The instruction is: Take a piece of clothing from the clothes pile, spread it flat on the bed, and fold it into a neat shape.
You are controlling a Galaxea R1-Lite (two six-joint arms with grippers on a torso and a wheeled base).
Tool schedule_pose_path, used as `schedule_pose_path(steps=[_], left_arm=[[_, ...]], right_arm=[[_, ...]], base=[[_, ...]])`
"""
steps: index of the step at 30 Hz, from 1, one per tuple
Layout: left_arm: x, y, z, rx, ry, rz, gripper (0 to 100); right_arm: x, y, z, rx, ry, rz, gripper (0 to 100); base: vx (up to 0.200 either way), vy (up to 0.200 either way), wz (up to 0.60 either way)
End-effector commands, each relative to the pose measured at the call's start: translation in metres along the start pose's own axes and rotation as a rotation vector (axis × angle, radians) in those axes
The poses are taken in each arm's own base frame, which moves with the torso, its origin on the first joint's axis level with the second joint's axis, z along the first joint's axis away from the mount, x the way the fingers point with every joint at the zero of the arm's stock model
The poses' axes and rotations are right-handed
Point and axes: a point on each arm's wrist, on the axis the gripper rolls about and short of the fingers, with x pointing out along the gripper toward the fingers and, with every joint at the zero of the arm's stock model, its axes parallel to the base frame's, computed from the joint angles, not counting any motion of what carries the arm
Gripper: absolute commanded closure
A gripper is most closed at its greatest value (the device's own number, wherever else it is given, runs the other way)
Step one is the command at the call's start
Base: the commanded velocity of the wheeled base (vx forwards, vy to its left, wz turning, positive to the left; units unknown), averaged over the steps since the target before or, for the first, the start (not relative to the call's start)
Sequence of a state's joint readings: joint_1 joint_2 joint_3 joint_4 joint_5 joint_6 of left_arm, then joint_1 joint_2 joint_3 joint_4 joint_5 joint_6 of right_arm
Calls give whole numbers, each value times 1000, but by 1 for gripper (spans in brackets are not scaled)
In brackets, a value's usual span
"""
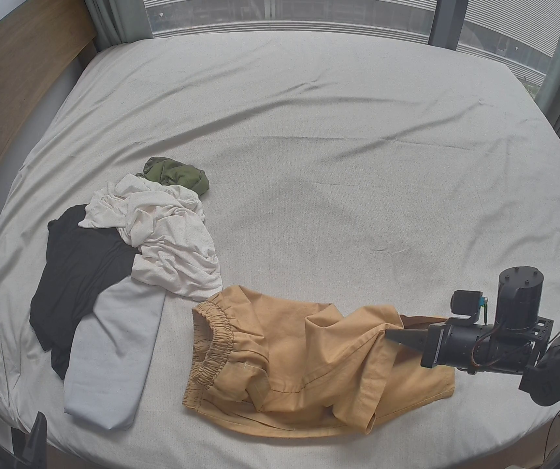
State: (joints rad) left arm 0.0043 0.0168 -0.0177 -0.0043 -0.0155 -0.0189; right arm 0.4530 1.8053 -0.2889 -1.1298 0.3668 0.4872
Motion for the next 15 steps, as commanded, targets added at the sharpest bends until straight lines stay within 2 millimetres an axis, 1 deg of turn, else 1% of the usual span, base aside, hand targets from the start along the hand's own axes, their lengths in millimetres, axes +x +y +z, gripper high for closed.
schedule_pose_path(steps=[1, 3, 8, 9, 12, 15], left_arm=[[0, 0, -5, -1, 5, 1, 0], [0, 0, -5, -1, 5, 1, 0], [0, 0, -5, 0, 5, 1, 0], [0, 0, -5, 0, 5, 1, 0], [0, 0, -5, 0, 5, 1, 0], [0, 0, -5, 0, 5, 1, 0]], right_arm=[[-6, -4, -4, 9, -13, 18, 100], [-5, -8, -9, 36, -11, 60, 100], [-1, -15, -19, 46, -9, 82, 100], [0, -17, -22, 45, -11, 85, 0], [7, -23, -29, 53, 0, 81, 0], [10, -25, -31, 60, 11, 78, 0]], base=[[0, 0, 0], [0, 0, 0], [0, 0, 0], [0, 0, 0], [0, 0, 0], [0, 0, 0]])
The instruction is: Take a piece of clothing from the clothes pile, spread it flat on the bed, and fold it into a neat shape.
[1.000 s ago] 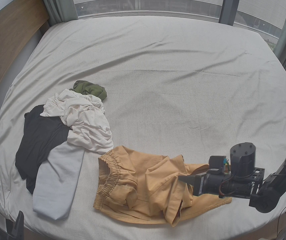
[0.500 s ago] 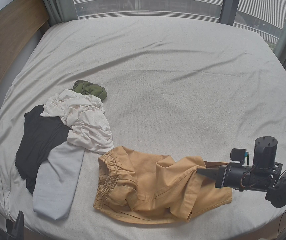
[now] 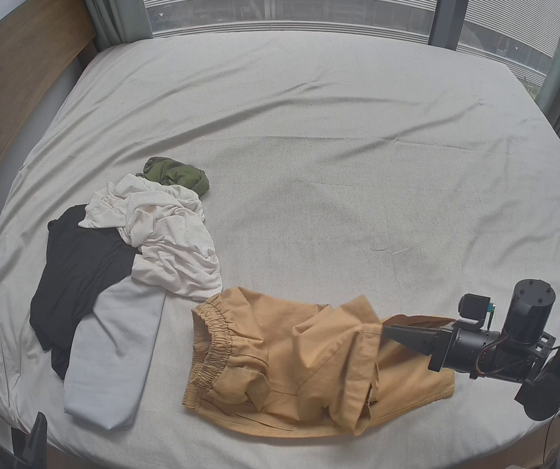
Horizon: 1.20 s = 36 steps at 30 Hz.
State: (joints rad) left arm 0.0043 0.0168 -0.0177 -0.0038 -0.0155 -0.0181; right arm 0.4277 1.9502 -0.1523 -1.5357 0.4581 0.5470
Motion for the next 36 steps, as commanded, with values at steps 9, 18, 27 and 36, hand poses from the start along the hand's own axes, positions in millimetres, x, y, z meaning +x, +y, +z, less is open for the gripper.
schedule_pose_path(steps=[9, 18, 27, 36], left_arm=[[0, 0, -5, 0, 5, 1, 0], [0, 0, -5, 1, 5, 1, 0], [0, 0, -5, 0, 5, 1, 0], [0, 0, -5, 1, 5, 1, 0]], right_arm=[[21, -8, -14, 41, 70, 4, 0], [34, 12, -5, -16, 33, 93, 0], [50, 22, 1, -47, 7, 150, 0], [69, 21, -7, -48, 33, 165, 0]], base=[[0, 0, 0], [0, 0, 0], [0, 0, 0], [0, 0, 0]])
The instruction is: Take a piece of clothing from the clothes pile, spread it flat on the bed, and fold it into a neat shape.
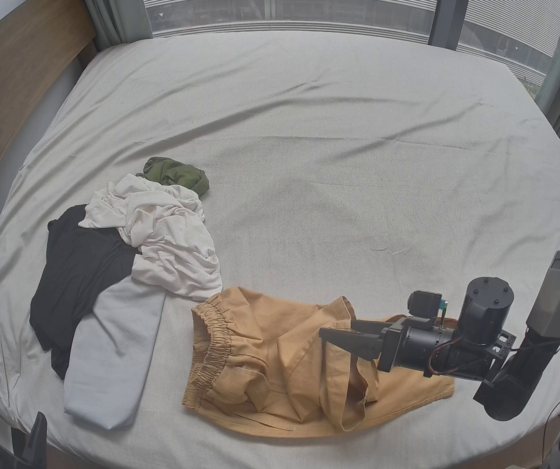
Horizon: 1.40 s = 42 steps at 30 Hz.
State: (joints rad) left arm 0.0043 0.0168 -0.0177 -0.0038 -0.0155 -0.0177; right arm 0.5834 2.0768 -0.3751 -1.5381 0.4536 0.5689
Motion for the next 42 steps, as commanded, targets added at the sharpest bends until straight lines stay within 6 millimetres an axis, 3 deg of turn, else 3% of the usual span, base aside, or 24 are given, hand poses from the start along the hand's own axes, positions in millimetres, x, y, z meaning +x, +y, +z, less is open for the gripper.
schedule_pose_path(steps=[1, 9, 18, 33, 34, 42], left_arm=[[0, 0, -5, -1, 5, 1, 0], [0, 0, -5, 1, 5, 1, 0], [0, 0, -5, -1, 5, 1, 0], [0, 0, -5, -1, 5, 1, 0], [0, 0, -5, -1, 5, 1, 0], [0, 0, -5, -1, 5, 1, 0]], right_arm=[[7, 0, -7, 5, 23, 9, 0], [5, 2, -10, 10, 37, 5, 0], [20, -1, -19, 11, 64, 20, 0], [30, 2, -15, 5, 54, 40, 0], [30, 2, -14, 5, 54, 40, 100], [31, 0, -13, 5, 50, 38, 100]], base=[[0, 0, 0], [0, 0, 0], [0, 0, 0], [0, 0, 0], [0, 0, 0], [0, 0, 0]])
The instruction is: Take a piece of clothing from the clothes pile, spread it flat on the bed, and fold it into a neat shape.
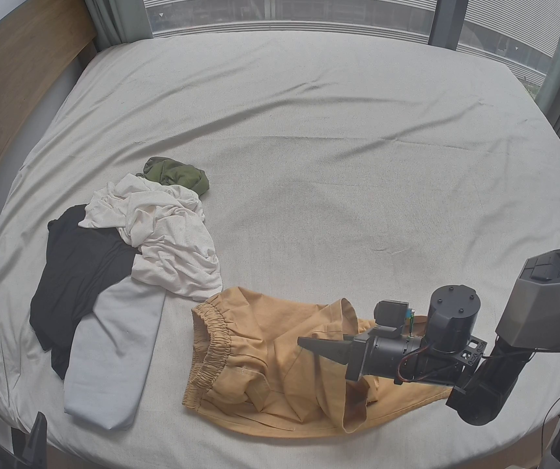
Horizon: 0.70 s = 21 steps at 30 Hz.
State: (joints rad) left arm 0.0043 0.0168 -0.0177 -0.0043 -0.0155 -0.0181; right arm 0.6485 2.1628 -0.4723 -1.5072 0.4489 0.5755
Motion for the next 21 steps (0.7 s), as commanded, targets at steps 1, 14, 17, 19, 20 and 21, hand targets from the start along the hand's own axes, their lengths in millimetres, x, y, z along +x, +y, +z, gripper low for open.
schedule_pose_path(steps=[1, 14, 17, 19, 20, 21], left_arm=[[0, 0, -5, 0, 5, 1, 0], [0, -1, -5, 50, 2, -41, 0], [0, -1, -5, 53, 2, -44, 0], [0, -1, -2, 45, -26, -56, 0], [-2, -2, 10, 39, -78, -65, 0], [-7, -2, 38, 33, -195, -80, 0]], right_arm=[[-1, 0, 0, 1, 1, -2, 100], [-70, 18, 16, 6, -71, -57, 100], [-92, 19, 20, 9, -101, -86, 100], [-104, 21, 20, 12, -107, -93, 100], [-108, 22, 20, 12, -112, -95, 100], [-112, 24, 20, 5, -121, -95, 100]], base=[[0, 0, 0], [0, 0, 0], [0, 0, 0], [0, 0, 0], [0, 0, 0], [0, 0, 0]])
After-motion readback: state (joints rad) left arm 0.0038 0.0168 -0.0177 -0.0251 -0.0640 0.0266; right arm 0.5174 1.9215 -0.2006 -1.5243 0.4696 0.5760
